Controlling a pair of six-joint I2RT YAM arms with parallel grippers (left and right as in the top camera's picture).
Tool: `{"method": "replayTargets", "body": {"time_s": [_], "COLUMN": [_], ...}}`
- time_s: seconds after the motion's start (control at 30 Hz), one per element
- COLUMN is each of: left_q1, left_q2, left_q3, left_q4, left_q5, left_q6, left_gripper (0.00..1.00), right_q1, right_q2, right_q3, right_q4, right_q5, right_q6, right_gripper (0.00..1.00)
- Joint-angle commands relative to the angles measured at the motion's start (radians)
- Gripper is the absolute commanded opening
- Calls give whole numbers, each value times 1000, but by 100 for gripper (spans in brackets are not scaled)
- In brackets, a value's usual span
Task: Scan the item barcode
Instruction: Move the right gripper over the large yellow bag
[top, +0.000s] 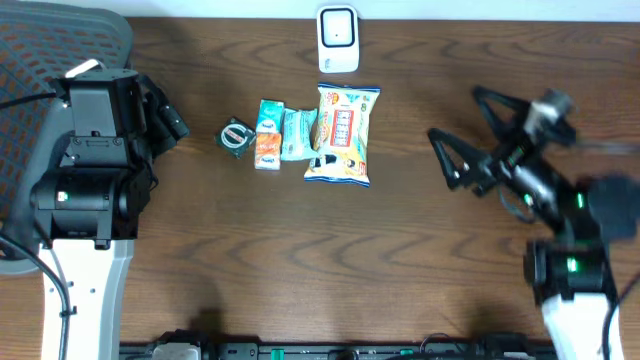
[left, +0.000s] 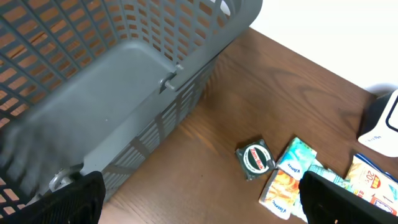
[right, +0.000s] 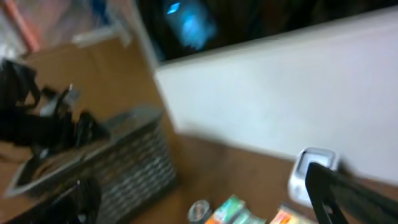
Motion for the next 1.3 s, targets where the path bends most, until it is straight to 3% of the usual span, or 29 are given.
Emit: {"method": "replayTargets", "body": {"time_s": [0.0, 0.2, 0.43, 0.5, 0.6, 0.7, 0.97, 1.27], "left_q1": [4, 4, 4, 4, 4, 4, 4, 4], "left_q2": [-8, -8, -8, -8, -8, -8, -8, -8], "left_q3": [13, 13, 13, 13, 13, 13, 13, 13], "left_q4": [0, 0, 0, 0, 0, 0, 0, 0], "left_q5": [-10, -10, -10, -10, -10, -10, -10, -10], "left_q6": [-5, -5, -5, -5, -5, -5, -5, -5], "left_gripper": [98, 98, 97, 98, 98, 98, 98, 98], "right_q1": [30, 130, 223, 244, 304, 329, 333, 333], "right_q2": [133, 243, 256, 257, 261, 269, 369, 438], "right_q3": [119, 192, 234, 265, 363, 399, 455, 466], "right_q4": [-22, -23, -200, -311, -588, -678, -784, -863], "right_q5": [-195, -194, 96, 225, 564, 724, 741, 560], "right_q6": [-19, -77, -214, -270, -463, -490, -485, -482], "right_gripper": [99, 99, 99, 99, 99, 99, 99, 99]}}
